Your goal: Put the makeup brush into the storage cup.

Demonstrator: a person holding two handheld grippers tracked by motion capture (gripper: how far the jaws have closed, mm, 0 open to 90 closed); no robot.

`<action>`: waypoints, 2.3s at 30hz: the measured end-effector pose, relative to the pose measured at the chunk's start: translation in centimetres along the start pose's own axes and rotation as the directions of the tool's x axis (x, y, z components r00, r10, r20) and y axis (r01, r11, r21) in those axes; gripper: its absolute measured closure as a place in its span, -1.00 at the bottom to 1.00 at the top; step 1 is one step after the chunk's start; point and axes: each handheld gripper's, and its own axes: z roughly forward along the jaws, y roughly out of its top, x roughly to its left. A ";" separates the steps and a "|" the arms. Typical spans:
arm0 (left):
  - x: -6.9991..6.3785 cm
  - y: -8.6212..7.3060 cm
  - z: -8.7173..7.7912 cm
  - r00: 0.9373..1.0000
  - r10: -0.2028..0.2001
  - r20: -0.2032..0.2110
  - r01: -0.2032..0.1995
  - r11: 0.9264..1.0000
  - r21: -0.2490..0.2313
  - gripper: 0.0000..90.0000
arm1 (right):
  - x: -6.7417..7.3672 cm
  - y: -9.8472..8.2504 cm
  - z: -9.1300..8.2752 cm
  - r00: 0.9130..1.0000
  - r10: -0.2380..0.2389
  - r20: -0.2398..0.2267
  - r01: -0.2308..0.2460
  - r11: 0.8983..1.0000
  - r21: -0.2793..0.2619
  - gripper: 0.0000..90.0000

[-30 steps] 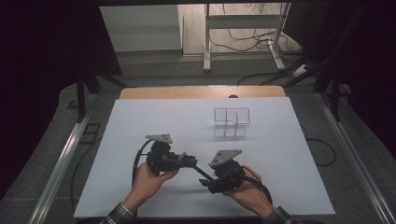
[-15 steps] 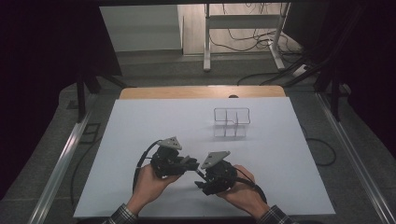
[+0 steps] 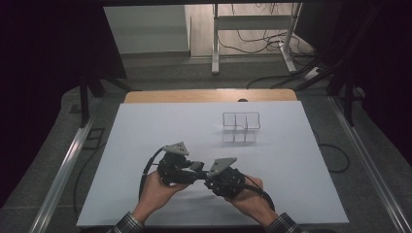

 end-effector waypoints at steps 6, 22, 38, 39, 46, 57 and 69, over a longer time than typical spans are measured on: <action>0.1 -0.3 -0.3 0.998 0.031 -0.051 -0.031 0.999 -0.006 -0.24 | -0.7 -0.3 -0.3 0.999 0.042 -0.008 -0.043 0.999 -0.014 0.75; 0.1 -1.5 -0.7 0.985 0.111 -0.134 -0.111 0.994 0.004 -0.71 | -1.3 -0.8 -0.9 0.998 0.056 -0.010 -0.057 0.998 -0.039 0.75; 0.3 -2.5 -0.9 0.977 0.122 -0.174 -0.116 0.992 0.041 -0.90 | -1.8 -1.3 -1.8 0.998 0.067 -0.003 -0.067 0.995 -0.075 0.75; 0.3 -2.6 -1.0 0.975 0.126 -0.182 -0.120 0.992 0.043 -0.91 | -1.9 -1.4 -1.9 0.998 0.066 -0.002 -0.066 0.995 -0.076 0.75; 0.5 -3.1 -1.2 0.969 0.133 -0.206 -0.124 0.991 0.059 -0.95 | -2.1 -1.6 -2.2 0.998 0.067 0.003 -0.067 0.994 -0.082 0.75; 1.1 -4.3 -1.5 0.970 0.123 -0.210 -0.108 0.991 0.082 -0.96 | -2.6 -2.0 -2.6 0.997 0.078 0.006 -0.077 0.993 -0.094 0.75; 1.5 -5.4 -2.9 0.976 0.060 -0.208 -0.054 0.998 0.035 -1.00 | -3.0 -2.3 -3.0 0.996 0.083 0.022 -0.080 0.992 -0.095 0.75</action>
